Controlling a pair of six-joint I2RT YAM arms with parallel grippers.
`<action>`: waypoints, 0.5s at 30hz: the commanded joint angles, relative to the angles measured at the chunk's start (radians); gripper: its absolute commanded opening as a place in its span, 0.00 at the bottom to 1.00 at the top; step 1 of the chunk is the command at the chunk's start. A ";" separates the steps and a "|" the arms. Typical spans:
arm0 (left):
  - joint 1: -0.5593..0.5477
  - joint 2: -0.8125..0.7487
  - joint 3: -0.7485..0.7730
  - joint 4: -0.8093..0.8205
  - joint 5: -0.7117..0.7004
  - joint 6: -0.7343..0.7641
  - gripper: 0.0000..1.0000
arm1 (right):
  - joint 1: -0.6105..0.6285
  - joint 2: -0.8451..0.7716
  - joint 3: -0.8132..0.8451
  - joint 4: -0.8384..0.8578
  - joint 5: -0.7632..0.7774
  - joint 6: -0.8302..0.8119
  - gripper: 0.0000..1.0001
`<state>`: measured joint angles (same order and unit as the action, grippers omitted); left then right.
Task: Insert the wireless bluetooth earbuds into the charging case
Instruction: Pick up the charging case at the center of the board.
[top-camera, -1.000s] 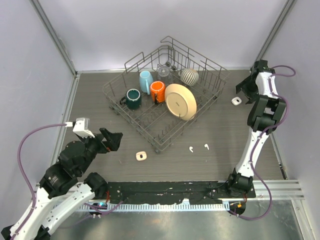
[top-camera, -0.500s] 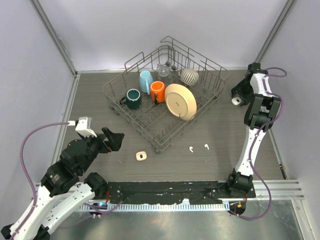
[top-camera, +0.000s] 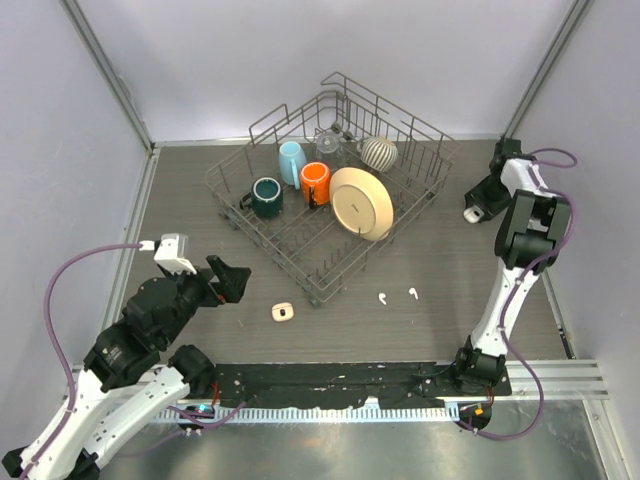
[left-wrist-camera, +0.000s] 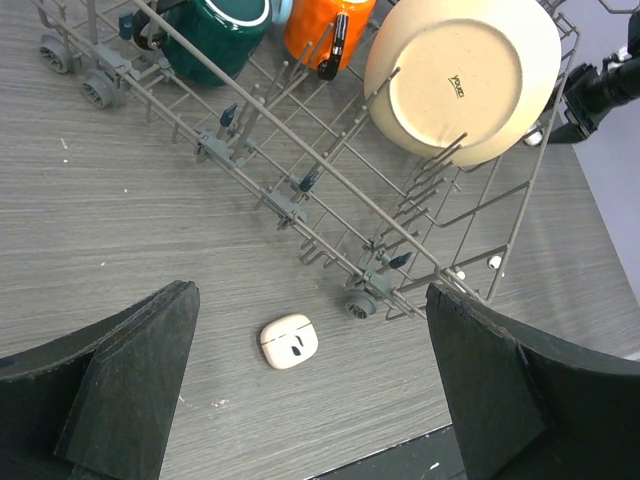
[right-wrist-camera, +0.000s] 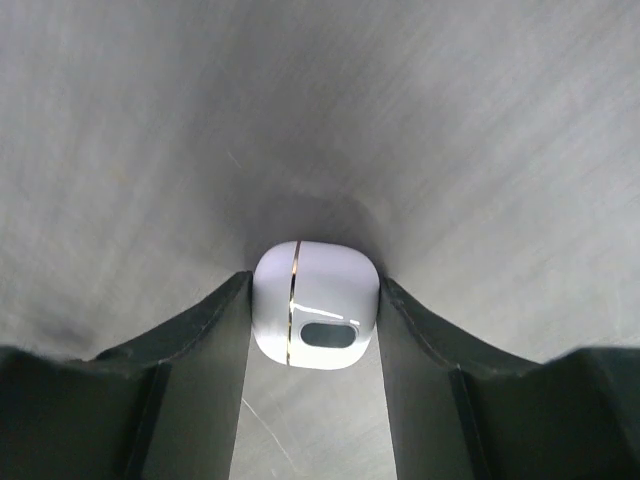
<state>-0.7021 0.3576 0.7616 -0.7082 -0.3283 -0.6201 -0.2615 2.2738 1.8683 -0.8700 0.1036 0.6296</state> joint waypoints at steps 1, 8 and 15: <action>0.001 0.009 0.001 0.026 0.020 0.003 1.00 | 0.004 -0.213 -0.280 0.113 -0.012 0.106 0.41; 0.001 0.032 0.007 0.032 0.040 -0.015 1.00 | 0.080 -0.588 -0.831 0.328 -0.067 0.317 0.41; 0.001 0.040 0.018 0.016 0.064 -0.032 1.00 | 0.154 -0.698 -0.946 0.296 0.022 0.418 0.53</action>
<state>-0.7021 0.3935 0.7616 -0.7082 -0.2871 -0.6384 -0.1085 1.6272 0.9432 -0.6209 0.0650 0.9573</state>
